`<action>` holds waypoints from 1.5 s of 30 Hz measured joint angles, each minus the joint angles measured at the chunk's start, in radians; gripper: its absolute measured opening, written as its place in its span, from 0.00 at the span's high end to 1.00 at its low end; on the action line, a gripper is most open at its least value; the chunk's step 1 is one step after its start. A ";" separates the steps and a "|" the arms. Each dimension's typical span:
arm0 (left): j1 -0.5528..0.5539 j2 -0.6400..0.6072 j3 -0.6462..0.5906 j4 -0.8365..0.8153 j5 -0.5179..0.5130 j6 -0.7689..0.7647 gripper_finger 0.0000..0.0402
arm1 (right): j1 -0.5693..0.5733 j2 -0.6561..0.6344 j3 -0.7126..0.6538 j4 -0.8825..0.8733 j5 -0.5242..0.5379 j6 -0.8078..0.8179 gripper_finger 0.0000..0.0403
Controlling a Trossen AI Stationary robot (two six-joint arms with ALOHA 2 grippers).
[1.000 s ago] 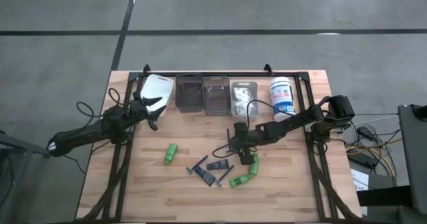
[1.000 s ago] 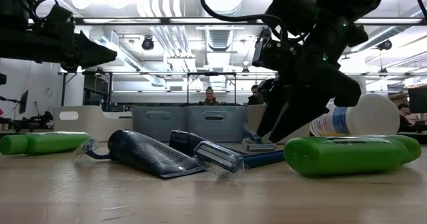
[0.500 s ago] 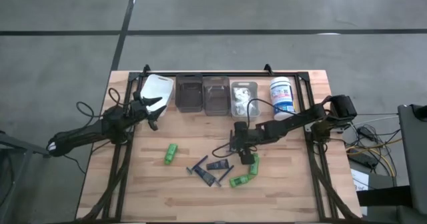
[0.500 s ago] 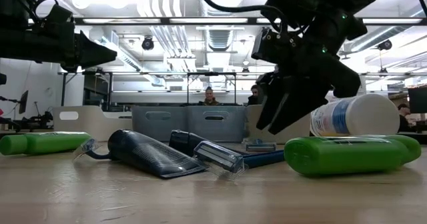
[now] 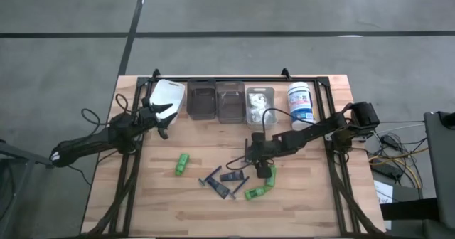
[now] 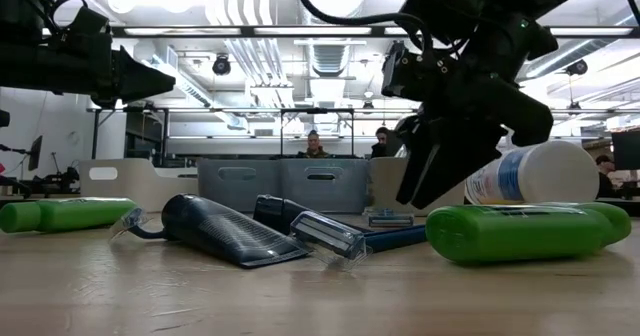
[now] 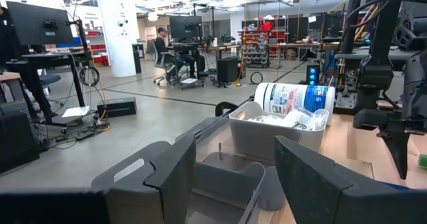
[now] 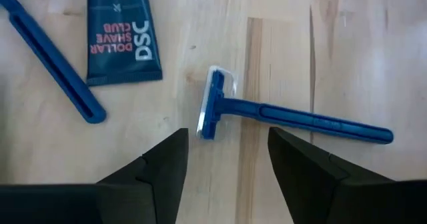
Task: Pick & Place Travel size toiletries
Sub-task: Put the top razor into the right black bin
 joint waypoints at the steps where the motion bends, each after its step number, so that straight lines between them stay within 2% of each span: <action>1: 0.000 0.000 0.000 0.000 0.000 0.000 0.49 | 0.000 0.005 0.000 0.003 0.000 0.011 0.50; 11: 0.000 0.000 0.000 0.000 0.000 0.000 0.49 | 0.009 0.025 0.000 0.016 0.000 0.121 0.48; 24: 0.000 0.000 0.000 0.000 0.000 0.000 0.49 | 0.017 0.098 0.000 0.105 0.003 0.136 0.57; 29: -0.001 0.000 0.000 0.000 0.000 0.000 0.49 | 0.017 0.103 0.005 0.110 0.003 0.129 0.64; 34: -0.001 0.000 0.000 0.000 0.000 0.000 0.49 | 0.016 0.103 0.015 0.096 0.003 0.143 0.79; 39: -0.001 0.000 0.000 0.000 0.000 0.000 0.49 | 0.007 0.100 0.067 -0.037 0.003 0.132 0.93; 42: -0.001 0.000 0.000 0.000 0.000 0.000 0.49 | -0.002 0.088 0.109 -0.143 0.003 0.096 0.95; 45: -0.001 0.000 0.000 0.000 0.000 0.000 0.49 | -0.010 0.066 0.146 -0.219 -0.004 0.051 0.93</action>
